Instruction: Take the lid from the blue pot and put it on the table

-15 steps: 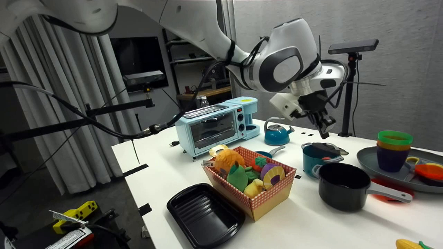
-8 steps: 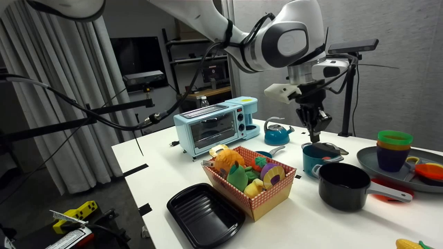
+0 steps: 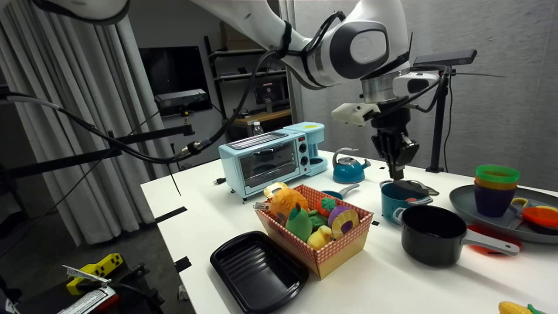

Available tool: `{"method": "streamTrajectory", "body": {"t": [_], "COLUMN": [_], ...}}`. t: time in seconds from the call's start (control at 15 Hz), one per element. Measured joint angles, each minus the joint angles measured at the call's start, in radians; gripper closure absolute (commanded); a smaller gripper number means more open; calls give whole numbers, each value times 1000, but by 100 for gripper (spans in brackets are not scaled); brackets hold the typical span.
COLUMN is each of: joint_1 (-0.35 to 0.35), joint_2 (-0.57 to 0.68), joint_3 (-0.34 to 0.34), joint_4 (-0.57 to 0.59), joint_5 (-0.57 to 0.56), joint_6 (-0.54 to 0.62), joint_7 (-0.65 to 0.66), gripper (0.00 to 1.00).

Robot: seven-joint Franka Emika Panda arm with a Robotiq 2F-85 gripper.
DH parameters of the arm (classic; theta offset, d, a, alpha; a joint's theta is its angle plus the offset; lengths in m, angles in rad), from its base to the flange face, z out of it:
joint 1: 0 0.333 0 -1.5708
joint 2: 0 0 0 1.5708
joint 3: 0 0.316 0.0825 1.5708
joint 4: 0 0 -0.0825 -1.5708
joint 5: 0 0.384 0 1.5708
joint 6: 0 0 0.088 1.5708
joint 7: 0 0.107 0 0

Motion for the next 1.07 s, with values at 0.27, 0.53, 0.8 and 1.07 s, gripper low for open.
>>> {"method": "streamTrajectory", "body": {"t": [0.27, 0.53, 0.8, 1.07], "joint_1": [0, 0, 0, 2], "joint_2": [0, 4, 8, 50], "joint_3": [0, 2, 4, 22], "joint_4": [0, 0, 1, 11], "joint_5": [0, 0, 1, 6], "joint_6": [0, 1, 15, 54], "joint_7": [0, 2, 3, 10], "gripper": [55, 89, 100, 100]}}
